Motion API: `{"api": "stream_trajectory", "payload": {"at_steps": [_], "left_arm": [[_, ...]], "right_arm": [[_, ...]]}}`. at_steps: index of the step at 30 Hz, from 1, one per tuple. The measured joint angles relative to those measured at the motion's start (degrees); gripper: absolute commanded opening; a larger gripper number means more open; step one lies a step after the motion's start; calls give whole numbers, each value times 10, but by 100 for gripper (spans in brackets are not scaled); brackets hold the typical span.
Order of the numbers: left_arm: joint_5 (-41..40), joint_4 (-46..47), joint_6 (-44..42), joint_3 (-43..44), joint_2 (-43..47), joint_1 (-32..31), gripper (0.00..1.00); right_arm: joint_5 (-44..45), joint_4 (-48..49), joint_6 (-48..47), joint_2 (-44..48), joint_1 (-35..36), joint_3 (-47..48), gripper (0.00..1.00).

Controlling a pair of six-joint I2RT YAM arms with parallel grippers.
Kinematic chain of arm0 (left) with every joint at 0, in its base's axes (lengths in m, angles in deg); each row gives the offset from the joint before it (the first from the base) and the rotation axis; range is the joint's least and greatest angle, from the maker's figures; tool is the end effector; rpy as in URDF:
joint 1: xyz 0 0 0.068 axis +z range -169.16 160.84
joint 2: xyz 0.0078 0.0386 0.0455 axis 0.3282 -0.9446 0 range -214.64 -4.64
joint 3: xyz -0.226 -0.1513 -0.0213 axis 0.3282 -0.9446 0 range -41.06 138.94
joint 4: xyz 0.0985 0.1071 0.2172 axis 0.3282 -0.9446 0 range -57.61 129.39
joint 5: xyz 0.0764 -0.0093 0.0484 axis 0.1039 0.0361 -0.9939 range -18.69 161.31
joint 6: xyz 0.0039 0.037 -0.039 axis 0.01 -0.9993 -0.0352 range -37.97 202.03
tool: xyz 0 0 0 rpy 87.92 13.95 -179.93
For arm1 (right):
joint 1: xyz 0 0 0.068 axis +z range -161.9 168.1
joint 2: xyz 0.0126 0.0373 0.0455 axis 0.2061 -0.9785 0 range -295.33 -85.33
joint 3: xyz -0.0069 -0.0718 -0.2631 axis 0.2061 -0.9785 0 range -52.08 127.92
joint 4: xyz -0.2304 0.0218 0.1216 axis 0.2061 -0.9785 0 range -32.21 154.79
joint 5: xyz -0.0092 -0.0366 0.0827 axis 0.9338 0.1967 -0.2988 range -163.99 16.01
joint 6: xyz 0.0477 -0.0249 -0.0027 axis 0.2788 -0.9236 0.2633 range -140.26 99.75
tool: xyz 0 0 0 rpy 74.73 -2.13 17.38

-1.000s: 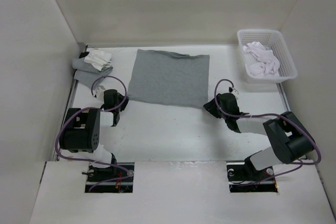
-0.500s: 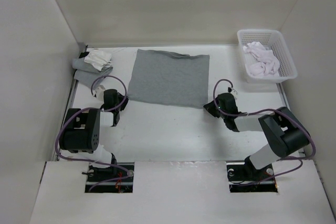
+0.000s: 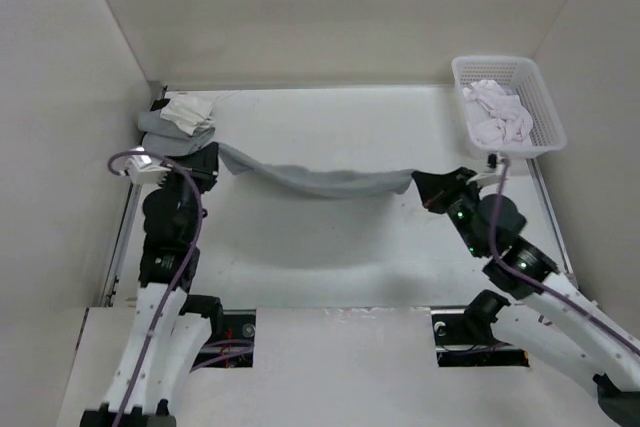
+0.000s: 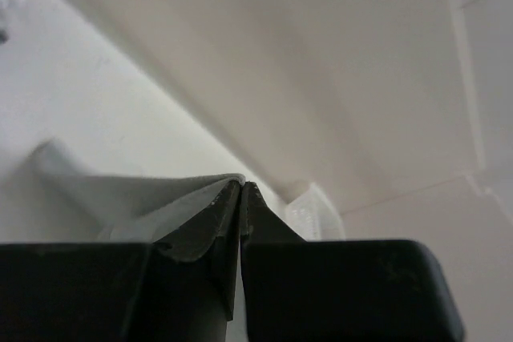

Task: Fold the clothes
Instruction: Fold the tank top

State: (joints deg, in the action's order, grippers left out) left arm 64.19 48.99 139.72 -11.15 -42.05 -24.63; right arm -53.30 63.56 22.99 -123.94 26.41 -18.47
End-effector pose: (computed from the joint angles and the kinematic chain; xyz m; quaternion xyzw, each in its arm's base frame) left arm 0.1700 -0.0118 0.3054 -0.3450 0.6023 -0.3396 0.6347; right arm 0.1410 0.0953 0.3051 0.1513 0.7266 0.3276 0.5846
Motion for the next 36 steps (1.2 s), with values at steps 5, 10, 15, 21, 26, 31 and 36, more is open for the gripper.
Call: {"api": "stream_trajectory", "payload": {"at_steps": [5,10,15,21,26,31,36], "left_arm": [[-10,-96,-27,129,112,-19,0],[-17,-118,-39,182,123,-38,0],[-22,-121,-44,168,36,-39,0],[-38,-61,-43,140,-196,-31,0],[-40,-23,-41,181,-438,-18,0],[-28,-17,-37,284,-576,2,0],[-18,16,-32,282,-555,6,0]], "right_arm": [[91,-111,-59,87,113,148,3],[147,-140,-103,80,185,222,4],[104,-124,-127,4,87,212,4],[-71,-36,-99,-201,-128,178,4],[-184,4,-74,-452,-215,247,3],[-249,8,-59,-614,-261,379,3],[-268,28,-53,-600,-275,379,3]]}}
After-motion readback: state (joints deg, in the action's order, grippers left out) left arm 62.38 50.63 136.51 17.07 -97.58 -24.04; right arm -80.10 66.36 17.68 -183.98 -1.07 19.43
